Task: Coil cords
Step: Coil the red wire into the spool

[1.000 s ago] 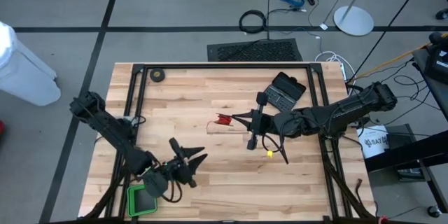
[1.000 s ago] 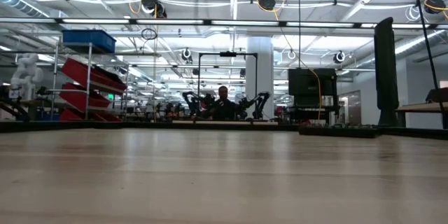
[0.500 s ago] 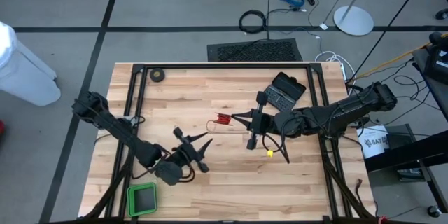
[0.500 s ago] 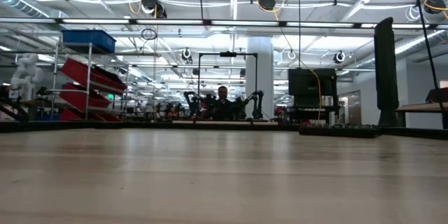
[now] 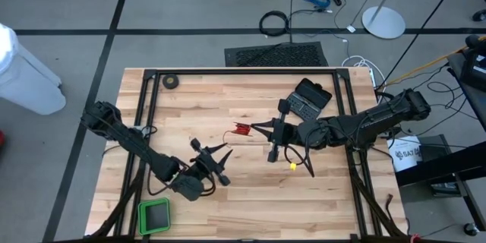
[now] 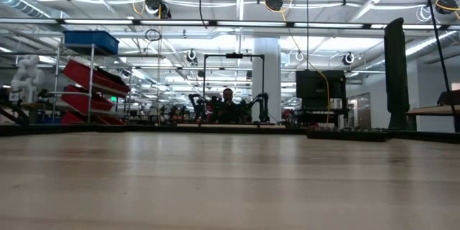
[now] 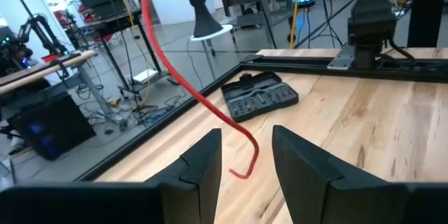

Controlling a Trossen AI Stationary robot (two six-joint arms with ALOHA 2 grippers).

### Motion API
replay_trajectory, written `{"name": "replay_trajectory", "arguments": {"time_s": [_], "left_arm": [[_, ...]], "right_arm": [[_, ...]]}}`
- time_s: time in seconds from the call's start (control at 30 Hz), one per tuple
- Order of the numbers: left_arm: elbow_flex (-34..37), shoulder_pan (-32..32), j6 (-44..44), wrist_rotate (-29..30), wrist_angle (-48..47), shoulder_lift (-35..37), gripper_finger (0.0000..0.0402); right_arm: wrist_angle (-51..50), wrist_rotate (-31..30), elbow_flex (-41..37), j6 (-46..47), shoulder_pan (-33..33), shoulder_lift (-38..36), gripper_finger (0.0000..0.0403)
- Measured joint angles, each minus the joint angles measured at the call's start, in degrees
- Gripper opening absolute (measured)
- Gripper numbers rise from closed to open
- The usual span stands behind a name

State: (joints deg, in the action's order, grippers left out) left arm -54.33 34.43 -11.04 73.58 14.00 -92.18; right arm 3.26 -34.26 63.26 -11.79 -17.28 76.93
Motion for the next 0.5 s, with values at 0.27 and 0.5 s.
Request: {"name": "replay_trajectory", "arguments": {"time_s": [0.27,0.5], "left_arm": [[0.0,0.7,-0.6,0.7,0.09,0.02,0.0134],[0.0,0.64,-0.68,0.87,0.67,0.02,0.0134]], "right_arm": [[-0.01,0.0,0.0,0.0,0.0,0.0,0.0],[-0.03,0.0,0.0,0.0,0.0,0.0,0.0]]}}
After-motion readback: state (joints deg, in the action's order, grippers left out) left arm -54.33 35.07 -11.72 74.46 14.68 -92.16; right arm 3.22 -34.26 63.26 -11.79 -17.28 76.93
